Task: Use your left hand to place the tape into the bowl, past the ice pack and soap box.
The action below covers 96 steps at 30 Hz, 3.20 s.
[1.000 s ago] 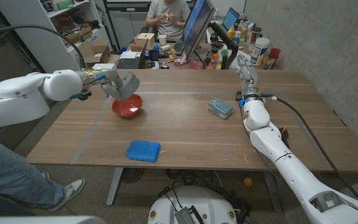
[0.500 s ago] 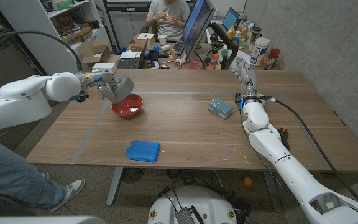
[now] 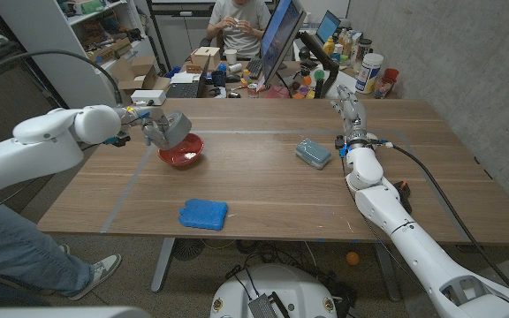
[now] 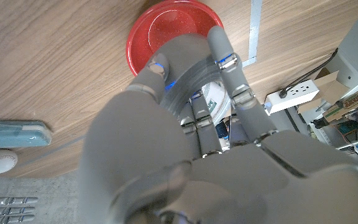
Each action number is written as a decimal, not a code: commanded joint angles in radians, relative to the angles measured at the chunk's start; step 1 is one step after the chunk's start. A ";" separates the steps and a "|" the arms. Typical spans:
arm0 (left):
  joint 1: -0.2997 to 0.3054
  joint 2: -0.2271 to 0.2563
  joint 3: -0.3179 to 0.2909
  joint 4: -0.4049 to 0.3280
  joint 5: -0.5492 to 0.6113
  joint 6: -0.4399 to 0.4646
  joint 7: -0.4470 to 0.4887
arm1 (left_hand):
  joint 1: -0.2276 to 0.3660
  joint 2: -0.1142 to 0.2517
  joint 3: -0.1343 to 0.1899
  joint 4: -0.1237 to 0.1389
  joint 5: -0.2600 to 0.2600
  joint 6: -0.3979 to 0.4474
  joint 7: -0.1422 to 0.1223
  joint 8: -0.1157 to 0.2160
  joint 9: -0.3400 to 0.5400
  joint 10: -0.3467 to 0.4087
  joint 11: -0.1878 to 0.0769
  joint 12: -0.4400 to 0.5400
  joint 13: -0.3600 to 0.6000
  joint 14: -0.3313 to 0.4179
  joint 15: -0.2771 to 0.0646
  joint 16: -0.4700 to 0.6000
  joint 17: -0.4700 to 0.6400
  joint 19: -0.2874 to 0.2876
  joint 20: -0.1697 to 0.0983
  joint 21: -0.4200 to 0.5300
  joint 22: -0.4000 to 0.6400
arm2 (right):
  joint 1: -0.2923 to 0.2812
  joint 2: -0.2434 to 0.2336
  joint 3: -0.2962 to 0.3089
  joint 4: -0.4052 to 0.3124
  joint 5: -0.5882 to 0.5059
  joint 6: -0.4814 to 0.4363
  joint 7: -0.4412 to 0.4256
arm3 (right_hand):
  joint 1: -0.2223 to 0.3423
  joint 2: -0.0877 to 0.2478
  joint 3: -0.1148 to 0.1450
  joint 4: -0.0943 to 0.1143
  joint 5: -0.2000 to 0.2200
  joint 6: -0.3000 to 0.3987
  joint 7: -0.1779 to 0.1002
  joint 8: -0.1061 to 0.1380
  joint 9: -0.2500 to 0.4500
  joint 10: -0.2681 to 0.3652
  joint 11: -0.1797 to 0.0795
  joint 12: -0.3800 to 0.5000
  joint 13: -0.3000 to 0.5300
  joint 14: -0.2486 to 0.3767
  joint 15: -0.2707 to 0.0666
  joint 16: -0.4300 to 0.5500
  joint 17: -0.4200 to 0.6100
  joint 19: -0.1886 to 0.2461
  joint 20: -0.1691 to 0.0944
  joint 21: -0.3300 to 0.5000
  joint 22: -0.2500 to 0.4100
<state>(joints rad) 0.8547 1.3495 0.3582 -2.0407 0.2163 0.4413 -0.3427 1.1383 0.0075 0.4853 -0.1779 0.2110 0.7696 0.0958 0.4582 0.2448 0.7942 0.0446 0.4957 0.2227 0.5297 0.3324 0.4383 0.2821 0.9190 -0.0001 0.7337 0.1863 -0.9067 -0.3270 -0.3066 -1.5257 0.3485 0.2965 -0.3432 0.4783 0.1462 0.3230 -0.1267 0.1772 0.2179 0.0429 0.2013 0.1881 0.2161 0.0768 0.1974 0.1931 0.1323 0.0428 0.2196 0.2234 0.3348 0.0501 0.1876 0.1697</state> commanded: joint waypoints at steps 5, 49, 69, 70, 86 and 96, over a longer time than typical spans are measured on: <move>-0.086 -0.073 0.083 0.068 0.048 -0.002 -0.064 | 0.055 0.073 0.018 0.013 0.006 0.212 -0.047 0.007 0.001 0.229 -0.125 -0.001 0.330 0.605 -0.503 -0.002 0.005 -0.024 -0.019 0.009 0.000 | 0.017 0.010 0.003 0.035 0.009 0.009 0.008 | -0.004 -0.003 -0.003 -0.001 0.003 0.009 -0.004 -0.003 0.004 0.009 0.001 0.002 0.002 0.006 -0.001 0.005 -0.001 -0.001 -0.001 0.007 0.002; -0.144 -0.156 0.154 0.129 0.072 -0.005 -0.141 | 0.056 0.075 0.020 0.011 0.005 0.210 -0.046 0.009 0.004 0.233 -0.125 -0.020 0.348 0.604 -0.503 -0.008 0.009 -0.037 -0.018 0.029 -0.001 | 0.027 0.024 0.010 0.095 0.027 0.009 0.041 | -0.003 -0.003 -0.005 -0.003 0.003 0.011 -0.002 -0.002 0.004 0.009 0.001 0.002 0.002 0.010 0.000 0.007 -0.002 0.002 -0.003 0.007 0.002; -0.142 -0.182 0.155 0.170 0.009 -0.028 -0.123 | 0.025 0.084 0.013 0.028 0.007 0.131 -0.055 -0.027 0.004 0.154 -0.144 -0.090 0.331 0.535 -0.466 -0.044 0.004 -0.091 0.012 0.033 -0.001 | -0.011 0.001 0.022 0.039 0.023 -0.027 0.023 | -0.003 -0.003 -0.005 -0.003 0.003 0.012 -0.006 -0.002 0.004 0.009 0.002 0.002 0.002 0.011 0.001 0.007 -0.002 0.002 -0.003 0.007 0.002; -0.141 -0.180 0.152 0.171 0.001 -0.028 -0.124 | 0.005 0.080 0.005 0.036 0.008 0.118 -0.057 -0.036 0.002 0.145 -0.140 -0.101 0.325 0.517 -0.454 -0.056 -0.003 -0.100 0.017 0.032 -0.002 | -0.011 0.000 0.022 0.038 0.023 -0.027 0.023 | -0.003 -0.002 -0.005 -0.003 0.003 0.013 -0.006 -0.002 0.004 0.009 0.002 0.002 0.002 0.011 0.001 0.007 -0.002 0.002 -0.003 0.007 0.002; -0.164 -0.135 0.139 0.173 -0.076 -0.090 -0.222 | -0.262 0.083 -0.086 0.110 0.007 -0.155 -0.042 -0.222 -0.018 -0.168 -0.009 -0.273 0.271 0.164 -0.250 -0.205 -0.028 -0.358 0.199 -0.061 -0.003 | -0.018 0.003 0.017 0.030 0.029 -0.025 0.030 | -0.002 -0.003 -0.006 -0.003 0.003 0.015 -0.010 -0.002 0.004 0.012 0.001 0.003 0.002 0.013 0.001 0.007 -0.002 0.003 0.000 0.007 0.002; -0.150 -0.112 0.106 0.144 -0.126 -0.090 -0.220 | -0.292 0.086 -0.095 0.122 0.003 -0.163 -0.042 -0.229 -0.019 -0.185 0.001 -0.276 0.270 0.173 -0.242 -0.202 -0.029 -0.354 0.205 -0.064 -0.003 | -0.021 0.004 0.014 0.028 0.028 -0.019 0.032 | -0.003 -0.003 -0.007 -0.003 0.003 0.015 -0.012 -0.002 0.004 0.013 0.002 0.003 0.002 0.014 0.002 0.007 -0.001 0.003 0.001 0.007 0.002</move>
<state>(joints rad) 0.6959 1.2135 0.4920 -1.8743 0.1378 0.3610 -0.5520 0.8498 0.0951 0.3889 -0.0616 0.2175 0.6088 0.0552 0.2298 0.2221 0.6164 0.0432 0.2216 0.4911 0.6918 0.0859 0.2375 0.2510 0.5601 0.1987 0.6728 0.1816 -0.9237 -0.3240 -0.2894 -1.4938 0.3749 0.2713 -0.3146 0.4783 0.1462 0.3202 -0.1295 0.1772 0.2288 0.0320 0.2013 0.1881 0.2215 0.0821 0.1974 0.1927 0.1377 0.0482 0.2196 0.2187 0.3348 0.0501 0.1876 0.1697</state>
